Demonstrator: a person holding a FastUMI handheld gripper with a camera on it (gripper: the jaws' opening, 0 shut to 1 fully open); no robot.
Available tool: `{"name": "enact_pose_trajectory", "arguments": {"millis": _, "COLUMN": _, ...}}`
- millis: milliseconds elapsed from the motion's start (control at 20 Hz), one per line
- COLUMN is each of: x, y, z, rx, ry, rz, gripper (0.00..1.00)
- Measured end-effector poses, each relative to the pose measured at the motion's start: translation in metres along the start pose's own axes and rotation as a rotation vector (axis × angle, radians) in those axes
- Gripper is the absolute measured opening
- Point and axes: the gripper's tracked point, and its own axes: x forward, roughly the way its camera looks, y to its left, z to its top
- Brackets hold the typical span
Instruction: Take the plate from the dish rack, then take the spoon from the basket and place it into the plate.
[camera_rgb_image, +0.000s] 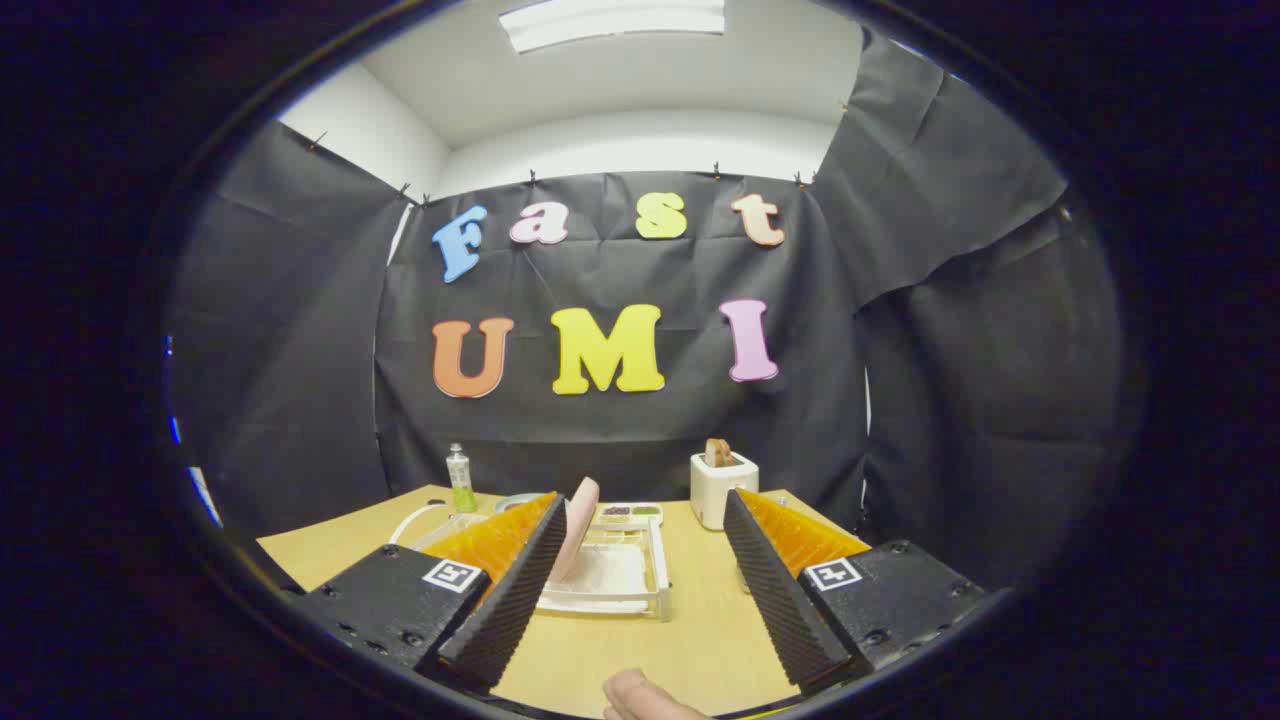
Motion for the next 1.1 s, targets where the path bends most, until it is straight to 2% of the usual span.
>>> {"name": "enact_pose_trajectory", "arguments": {"millis": 250, "x": 0.004, "y": 0.005, "z": 0.006, "rx": -0.039, "ry": 0.006, "rz": -0.019, "gripper": 1.0}}
{"name": "enact_pose_trajectory", "arguments": {"millis": 800, "x": 0.015, "y": -0.002, "z": 0.001, "rx": -0.036, "ry": 0.061, "rz": -0.024, "gripper": 1.0}}
{"name": "enact_pose_trajectory", "arguments": {"millis": 1100, "x": 0.051, "y": 0.004, "z": -0.007, "rx": -0.013, "ry": 0.138, "rz": -0.009, "gripper": 1.0}}
